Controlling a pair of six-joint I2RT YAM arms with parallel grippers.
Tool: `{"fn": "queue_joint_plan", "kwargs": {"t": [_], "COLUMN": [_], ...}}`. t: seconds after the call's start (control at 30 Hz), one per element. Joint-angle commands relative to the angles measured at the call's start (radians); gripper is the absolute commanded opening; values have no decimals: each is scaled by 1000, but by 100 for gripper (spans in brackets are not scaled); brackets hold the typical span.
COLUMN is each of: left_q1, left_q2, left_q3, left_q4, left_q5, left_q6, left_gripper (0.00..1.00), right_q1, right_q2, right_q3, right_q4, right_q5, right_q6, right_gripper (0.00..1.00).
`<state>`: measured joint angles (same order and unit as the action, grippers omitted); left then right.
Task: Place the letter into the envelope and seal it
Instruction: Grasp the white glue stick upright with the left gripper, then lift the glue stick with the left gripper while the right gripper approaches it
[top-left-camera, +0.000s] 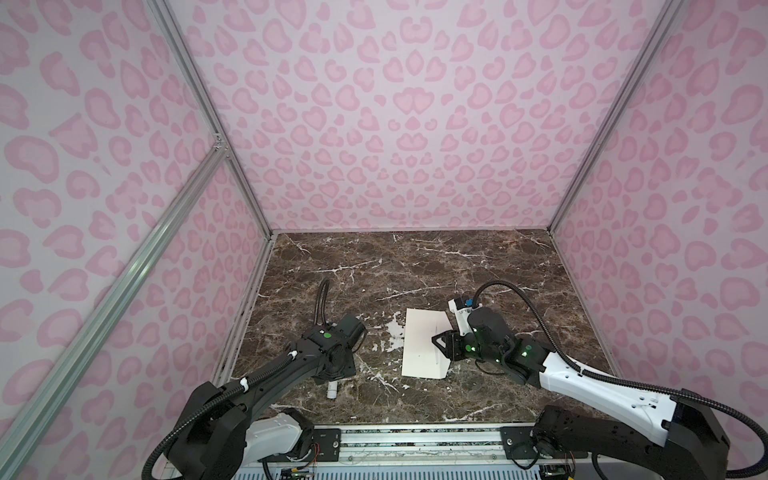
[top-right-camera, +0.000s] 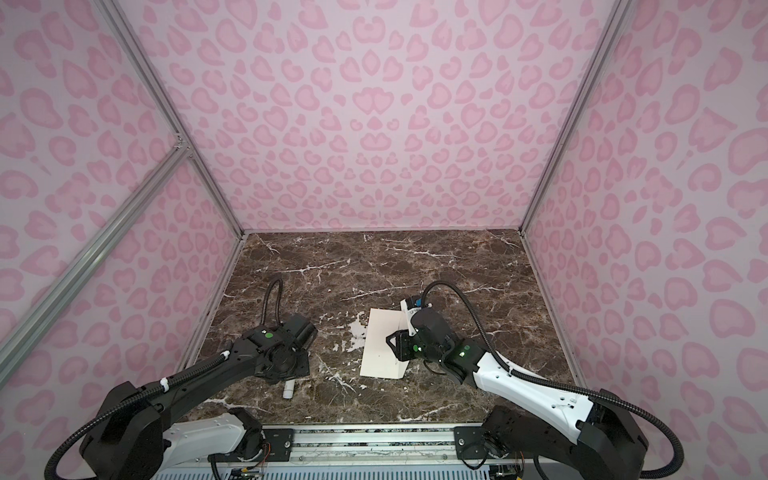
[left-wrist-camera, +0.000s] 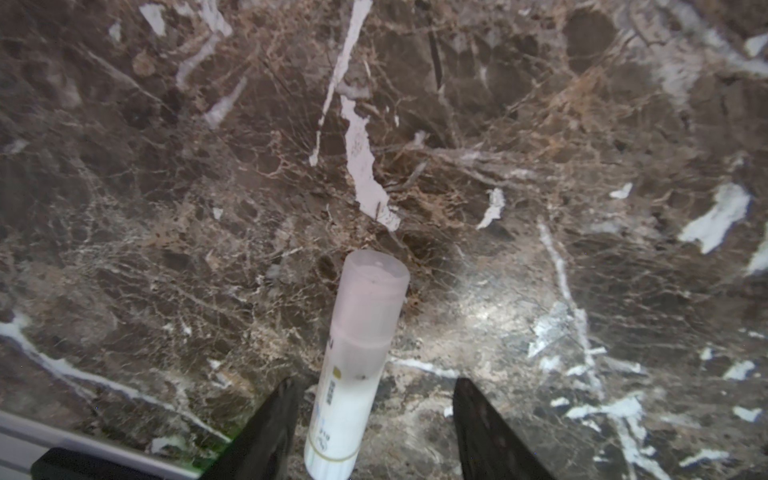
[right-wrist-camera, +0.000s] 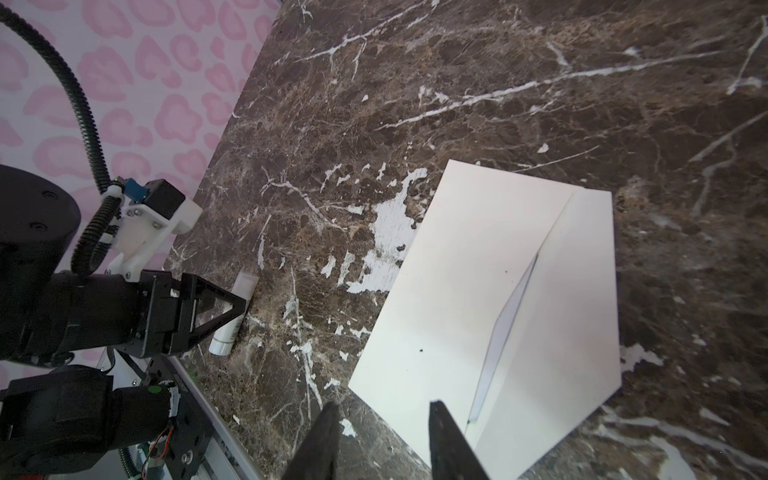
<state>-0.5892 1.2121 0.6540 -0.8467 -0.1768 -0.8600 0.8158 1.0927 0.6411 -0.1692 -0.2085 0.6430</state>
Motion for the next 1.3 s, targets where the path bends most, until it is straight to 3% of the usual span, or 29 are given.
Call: {"fn": "queue_joint_plan", "kwargs": {"t": [0.0,0.17,0.4,0.8,1.27], "left_q1": [19,52,52,14,-12], "left_q2": [0,30,33,77,76], "left_q3": [-28,-54,-75,-92,-93], "left_q4": [56,98,151,228,146], "left_q5": [18,44,117,218,283], "left_q6": [-6,19,18,19,17], "left_gripper": [59,50,29,35,34], "right_q1": [0,1,-1,-9,-21], "right_q2": [5,-7,-22,10,71], "right_q3": [-16,-30,-30,-15,25], "right_q4": [26,43,29,31,26], "right_q5": [-17,-16,-2,0,-20], "right_q6": [-15,-11,-26,-39,-54], "right_gripper": [38,38,38,38,38]}}
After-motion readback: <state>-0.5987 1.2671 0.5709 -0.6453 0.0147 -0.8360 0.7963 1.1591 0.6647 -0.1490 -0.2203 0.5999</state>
